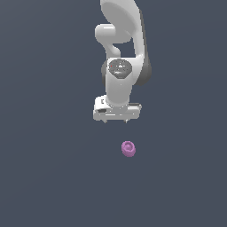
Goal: Pick up the object and move it to a goal position.
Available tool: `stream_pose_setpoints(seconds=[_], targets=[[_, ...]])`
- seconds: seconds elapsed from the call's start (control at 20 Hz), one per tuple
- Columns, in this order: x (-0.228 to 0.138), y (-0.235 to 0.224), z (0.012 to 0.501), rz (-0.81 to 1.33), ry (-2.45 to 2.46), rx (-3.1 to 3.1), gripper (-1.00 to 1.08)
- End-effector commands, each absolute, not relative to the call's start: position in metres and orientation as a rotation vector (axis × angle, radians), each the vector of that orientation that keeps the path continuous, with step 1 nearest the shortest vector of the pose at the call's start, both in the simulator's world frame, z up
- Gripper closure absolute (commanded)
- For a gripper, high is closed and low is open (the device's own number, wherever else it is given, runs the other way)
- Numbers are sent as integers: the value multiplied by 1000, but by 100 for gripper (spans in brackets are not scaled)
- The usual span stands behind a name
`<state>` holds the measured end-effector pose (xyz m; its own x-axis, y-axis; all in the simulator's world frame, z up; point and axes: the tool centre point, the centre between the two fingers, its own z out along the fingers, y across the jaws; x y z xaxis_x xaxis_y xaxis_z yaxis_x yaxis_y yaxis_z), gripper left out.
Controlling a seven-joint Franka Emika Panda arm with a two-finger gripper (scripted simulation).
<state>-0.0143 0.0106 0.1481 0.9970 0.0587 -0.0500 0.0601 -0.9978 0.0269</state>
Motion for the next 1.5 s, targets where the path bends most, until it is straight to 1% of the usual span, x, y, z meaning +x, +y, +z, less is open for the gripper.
stream_pose_setpoints(seconds=[0.0,0.85,1.15,1.45], targets=[[-14,11,148,-77,93,3111,-92],[-9,24,142,-72,210,3094,-92],[7,32,136,-63,330,3087,-92],[33,47,125,-46,538,3067,-92]])
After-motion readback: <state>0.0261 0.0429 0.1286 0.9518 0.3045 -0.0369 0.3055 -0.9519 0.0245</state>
